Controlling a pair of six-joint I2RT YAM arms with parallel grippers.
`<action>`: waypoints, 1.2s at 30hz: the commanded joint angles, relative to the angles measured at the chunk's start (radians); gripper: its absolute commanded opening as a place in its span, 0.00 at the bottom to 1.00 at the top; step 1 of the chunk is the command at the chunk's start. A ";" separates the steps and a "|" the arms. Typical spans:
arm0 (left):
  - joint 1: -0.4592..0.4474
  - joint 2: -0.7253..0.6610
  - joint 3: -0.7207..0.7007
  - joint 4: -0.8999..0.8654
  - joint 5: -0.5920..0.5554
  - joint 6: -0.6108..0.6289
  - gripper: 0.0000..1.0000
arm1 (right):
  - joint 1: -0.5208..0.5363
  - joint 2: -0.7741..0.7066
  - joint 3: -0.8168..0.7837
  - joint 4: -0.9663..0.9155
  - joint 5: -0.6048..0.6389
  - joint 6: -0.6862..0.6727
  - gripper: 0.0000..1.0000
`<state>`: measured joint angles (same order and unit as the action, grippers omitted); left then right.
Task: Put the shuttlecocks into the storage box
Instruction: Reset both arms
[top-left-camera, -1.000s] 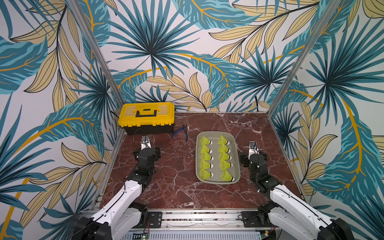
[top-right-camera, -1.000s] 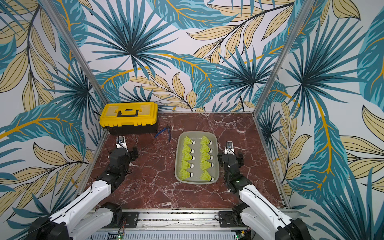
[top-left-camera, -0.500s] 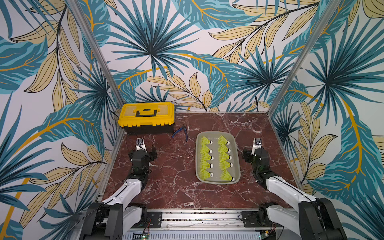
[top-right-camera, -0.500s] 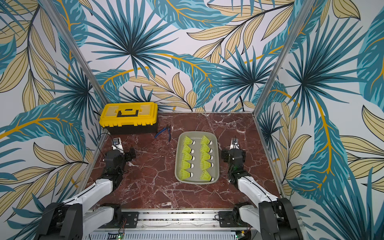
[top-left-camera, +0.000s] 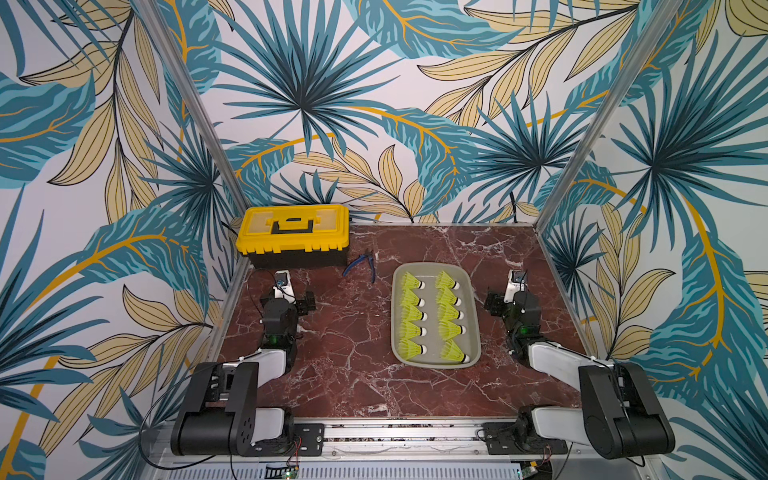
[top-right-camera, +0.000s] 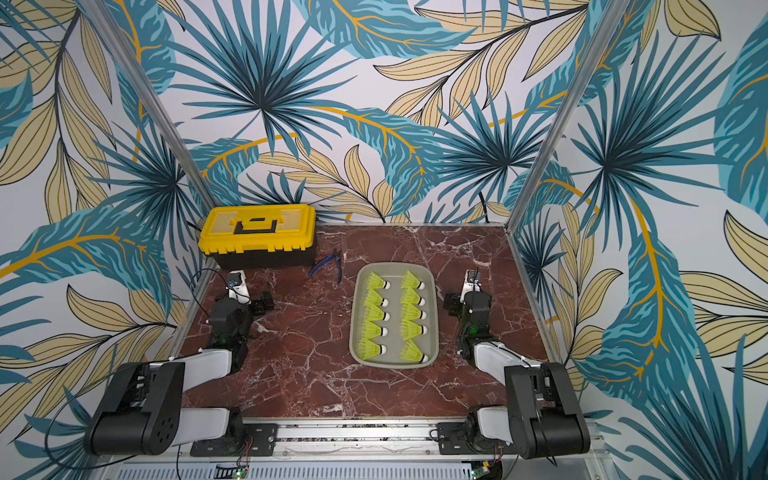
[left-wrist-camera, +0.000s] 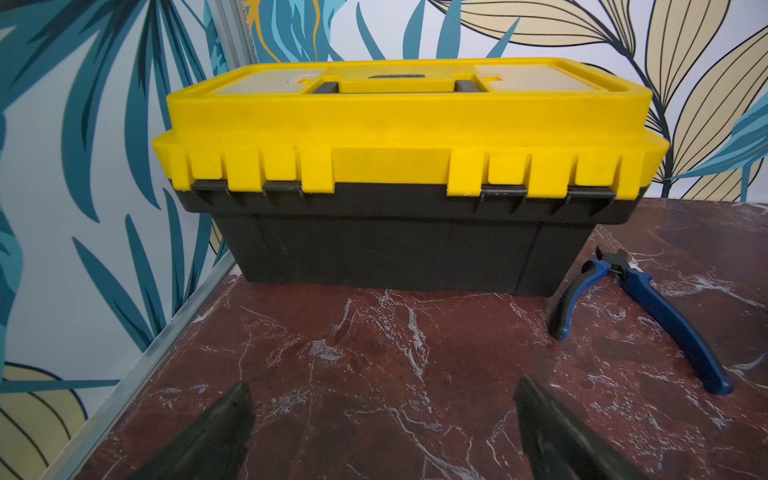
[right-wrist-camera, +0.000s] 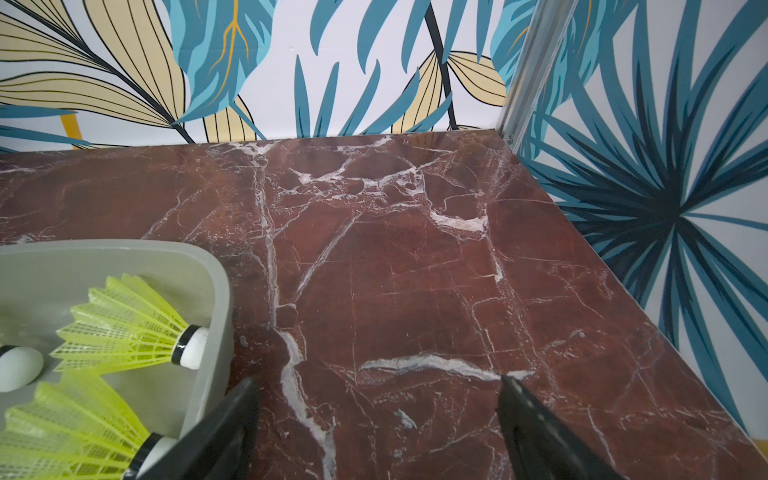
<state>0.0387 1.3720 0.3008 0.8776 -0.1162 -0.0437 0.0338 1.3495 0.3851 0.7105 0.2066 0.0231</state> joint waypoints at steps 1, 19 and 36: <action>0.025 0.070 -0.023 0.154 0.081 -0.019 1.00 | -0.006 0.055 -0.022 0.137 -0.062 0.004 0.89; 0.025 0.194 0.066 0.101 0.170 0.008 1.00 | -0.006 0.157 0.032 0.124 -0.065 0.004 1.00; 0.026 0.195 0.073 0.087 0.182 0.012 1.00 | -0.006 0.155 0.032 0.124 -0.065 0.003 1.00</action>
